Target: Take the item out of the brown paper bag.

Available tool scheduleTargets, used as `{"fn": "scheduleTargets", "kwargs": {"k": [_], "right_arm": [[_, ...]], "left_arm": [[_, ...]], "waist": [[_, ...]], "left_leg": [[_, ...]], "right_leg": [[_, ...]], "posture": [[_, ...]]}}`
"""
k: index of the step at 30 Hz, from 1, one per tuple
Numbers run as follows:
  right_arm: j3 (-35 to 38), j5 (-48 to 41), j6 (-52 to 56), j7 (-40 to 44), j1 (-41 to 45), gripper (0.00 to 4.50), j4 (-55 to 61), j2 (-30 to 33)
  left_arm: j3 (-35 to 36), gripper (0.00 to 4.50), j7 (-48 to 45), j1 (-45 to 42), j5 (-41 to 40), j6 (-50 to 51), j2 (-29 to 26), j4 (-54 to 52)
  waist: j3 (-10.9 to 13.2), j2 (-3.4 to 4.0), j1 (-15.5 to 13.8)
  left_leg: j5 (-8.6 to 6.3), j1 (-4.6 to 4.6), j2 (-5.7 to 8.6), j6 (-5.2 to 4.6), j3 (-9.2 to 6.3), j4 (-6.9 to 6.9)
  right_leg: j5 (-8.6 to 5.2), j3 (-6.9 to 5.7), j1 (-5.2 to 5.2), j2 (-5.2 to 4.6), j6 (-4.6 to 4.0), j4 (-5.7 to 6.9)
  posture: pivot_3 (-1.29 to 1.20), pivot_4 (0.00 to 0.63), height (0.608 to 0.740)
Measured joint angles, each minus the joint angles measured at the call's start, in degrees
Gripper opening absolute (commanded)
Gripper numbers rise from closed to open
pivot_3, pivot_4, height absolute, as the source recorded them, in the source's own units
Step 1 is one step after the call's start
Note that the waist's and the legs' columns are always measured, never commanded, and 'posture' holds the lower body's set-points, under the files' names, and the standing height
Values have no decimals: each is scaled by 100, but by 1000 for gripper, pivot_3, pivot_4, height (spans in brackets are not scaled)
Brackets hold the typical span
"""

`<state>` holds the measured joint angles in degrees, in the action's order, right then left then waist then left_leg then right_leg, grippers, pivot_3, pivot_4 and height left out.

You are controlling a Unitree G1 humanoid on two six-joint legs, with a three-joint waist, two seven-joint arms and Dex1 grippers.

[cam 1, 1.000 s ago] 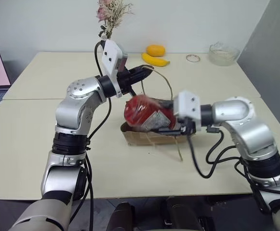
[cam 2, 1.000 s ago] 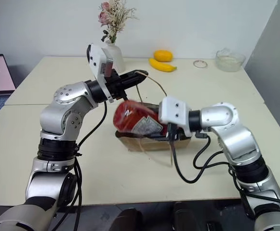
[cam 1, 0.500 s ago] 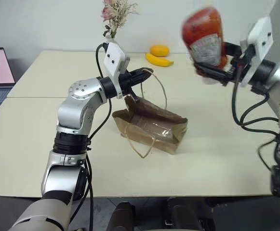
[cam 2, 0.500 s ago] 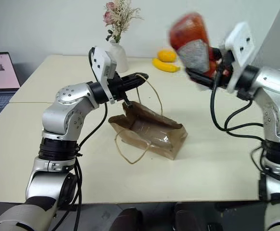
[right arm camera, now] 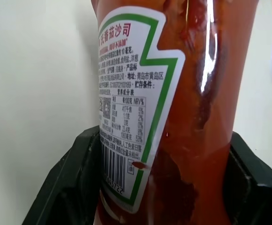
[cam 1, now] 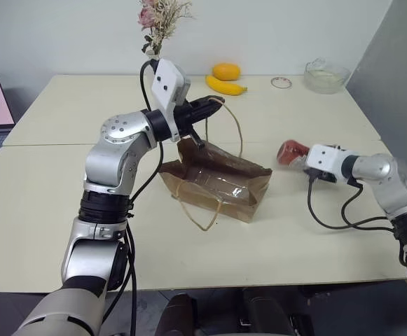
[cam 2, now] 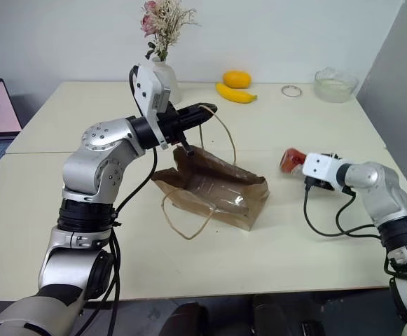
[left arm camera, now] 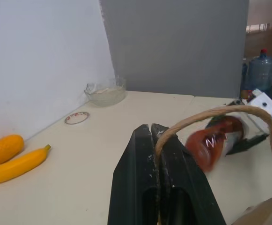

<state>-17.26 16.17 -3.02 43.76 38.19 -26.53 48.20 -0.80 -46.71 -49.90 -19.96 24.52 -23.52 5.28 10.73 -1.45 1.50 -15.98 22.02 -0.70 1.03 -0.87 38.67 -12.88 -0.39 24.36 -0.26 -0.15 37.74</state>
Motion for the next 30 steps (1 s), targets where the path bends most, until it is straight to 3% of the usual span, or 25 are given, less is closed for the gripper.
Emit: {"fn": "scheduleTargets", "kwargs": {"k": [1, 4, 10, 14, 18, 21, 23, 30], "right_arm": [[0, 39, -25, 4, -18, 3480, -18, 0], [35, 50, -74, 32, -72, 4463, 19, 1], [627, -509, 211, 451, -480, 4463, 1089, 158], [1994, -2564, 1894, 984, -1864, 4463, 3724, 189], [2693, -4136, 3451, 617, -2455, 4463, 5647, -195], [2879, -4846, 4221, -6, -2664, 4500, 6574, -600], [2763, -5082, 4491, -340, -2662, 4500, 6888, -803], [2395, -5064, 4526, -659, -2355, 4500, 6683, -927]], "left_arm": [[1, 0, 3, 0, 0, 0, 0, -2], [1, 0, 9, 1, 2, 0, 0, -4], [-4, 0, 118, 5, 100, -3, -9, 8], [43, 0, 239, 64, 130, 0, -66, 46], [44, 0, 245, 75, 197, -10, -90, 197], [48, 598, 232, 29, 261, -80, -172, 442], [48, 1281, 213, -53, 305, -82, -257, 593], [49, 3344, -4, 89, 318, 35, -644, 504]], "waist": [[0, 0, 0], [0, 0, 0], [0, 0, -11], [0, 0, -71], [0, 0, -81], [0, 0, -86], [0, 0, -84], [0, 0, -83]], "left_leg": [[0, -1, 0, 0, -1, 2], [0, -2, 0, 0, -2, 4], [0, -4, -2, 1, -12, 4], [0, -5, -7, 1, -48, 3], [0, -14, -3, 3, -51, 9], [0, -20, 2, 2, -48, 9], [0, -20, 4, 2, -46, 10], [0, -9, 1, 1, -46, 6]], "right_leg": [[0, 0, -1, 0, 1, 0], [1, 0, -3, 0, 2, 2], [1, -8, -6, 2, 2, 6], [0, -23, -21, 0, 2, 0], [2, -19, -25, -15, 5, 3], [10, -19, -28, -4, 16, 6], [11, -18, -28, -2, 18, 5], [9, -15, -21, 1, 16, -7]], "posture": [[0, 150, 740], [0, 150, 740], [0, 150, 740], [0, 150, 740], [0, 150, 740], [0, 150, 740], [0, 150, 740], [0, 150, 740]]}}
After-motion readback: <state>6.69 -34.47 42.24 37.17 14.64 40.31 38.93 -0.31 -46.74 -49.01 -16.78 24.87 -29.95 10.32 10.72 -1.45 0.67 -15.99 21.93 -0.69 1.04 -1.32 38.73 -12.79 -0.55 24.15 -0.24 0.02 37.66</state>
